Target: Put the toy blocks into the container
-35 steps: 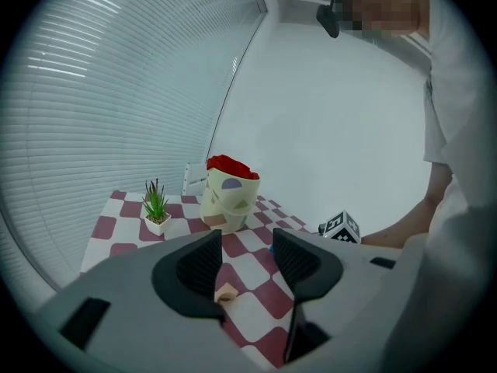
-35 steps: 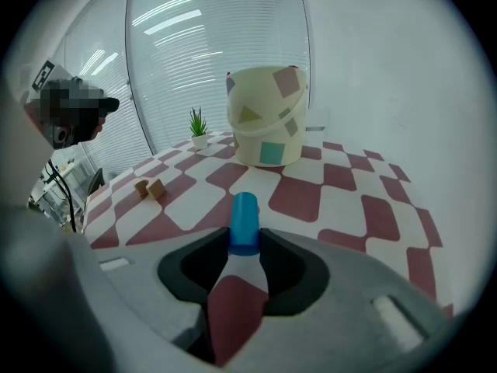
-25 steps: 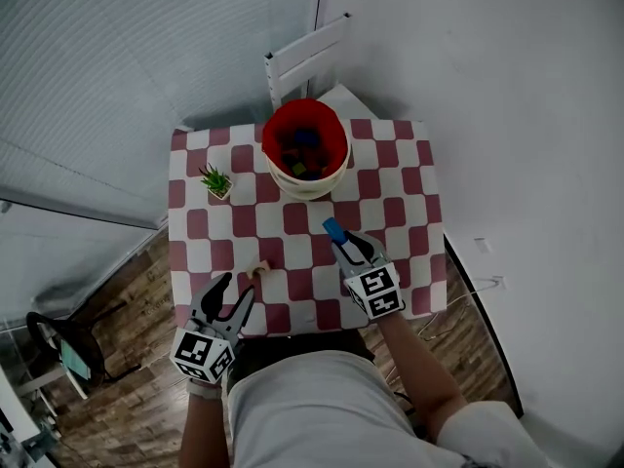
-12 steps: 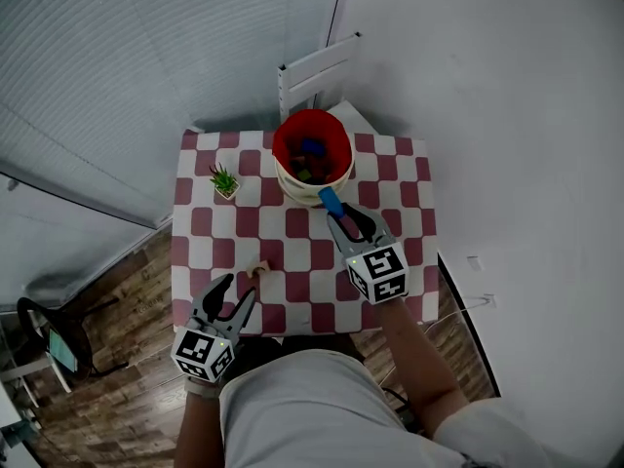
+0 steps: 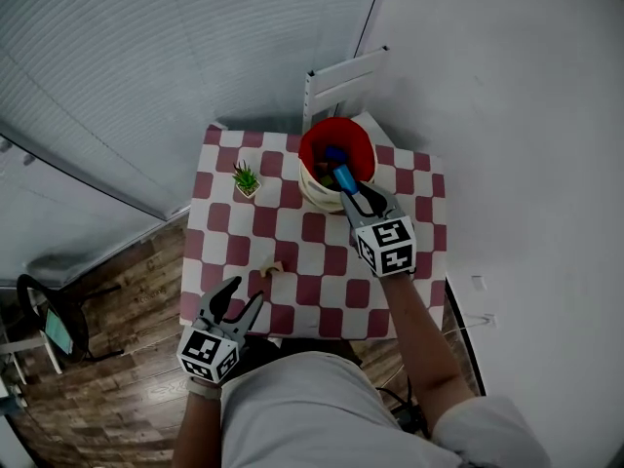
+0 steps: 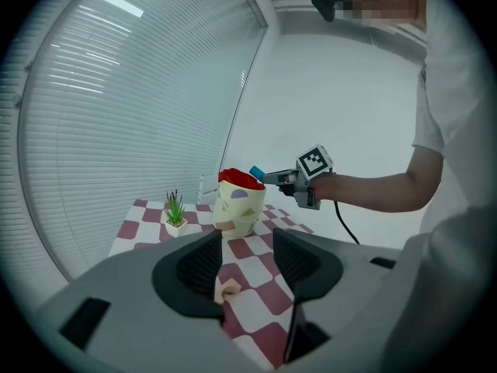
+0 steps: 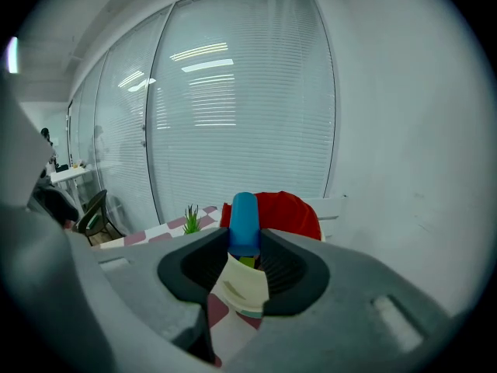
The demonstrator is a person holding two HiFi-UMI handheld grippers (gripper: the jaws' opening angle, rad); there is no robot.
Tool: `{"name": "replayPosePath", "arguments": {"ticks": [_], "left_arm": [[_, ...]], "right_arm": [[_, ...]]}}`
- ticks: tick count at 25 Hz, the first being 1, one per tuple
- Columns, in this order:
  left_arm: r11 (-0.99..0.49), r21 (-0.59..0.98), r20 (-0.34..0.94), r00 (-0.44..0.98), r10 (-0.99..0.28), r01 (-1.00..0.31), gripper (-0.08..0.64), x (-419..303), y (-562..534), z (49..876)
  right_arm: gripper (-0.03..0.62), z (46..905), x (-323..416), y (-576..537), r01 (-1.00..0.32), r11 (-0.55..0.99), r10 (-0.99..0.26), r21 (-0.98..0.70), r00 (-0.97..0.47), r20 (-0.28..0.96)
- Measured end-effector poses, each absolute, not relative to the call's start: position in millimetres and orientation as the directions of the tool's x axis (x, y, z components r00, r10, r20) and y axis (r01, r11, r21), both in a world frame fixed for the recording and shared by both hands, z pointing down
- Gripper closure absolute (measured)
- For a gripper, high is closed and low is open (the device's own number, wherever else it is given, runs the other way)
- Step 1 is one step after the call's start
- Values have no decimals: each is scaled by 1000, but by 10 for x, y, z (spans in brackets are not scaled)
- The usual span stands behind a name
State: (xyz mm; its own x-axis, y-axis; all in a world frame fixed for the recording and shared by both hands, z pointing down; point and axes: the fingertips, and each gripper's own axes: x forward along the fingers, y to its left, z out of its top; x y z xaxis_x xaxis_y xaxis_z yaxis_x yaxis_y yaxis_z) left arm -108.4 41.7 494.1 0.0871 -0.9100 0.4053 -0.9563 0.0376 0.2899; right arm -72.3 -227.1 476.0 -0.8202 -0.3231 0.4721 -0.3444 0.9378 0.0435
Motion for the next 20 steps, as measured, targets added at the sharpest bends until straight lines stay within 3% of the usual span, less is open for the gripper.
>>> {"name": "replayPosePath", "arguments": {"ticks": [20], "left_arm": [[115, 302, 439, 31, -898, -946, 371, -1269, 473, 5092]], "right_arm": [[460, 5031, -1056, -2645, -307, 946, -309, 108, -739, 598]]}}
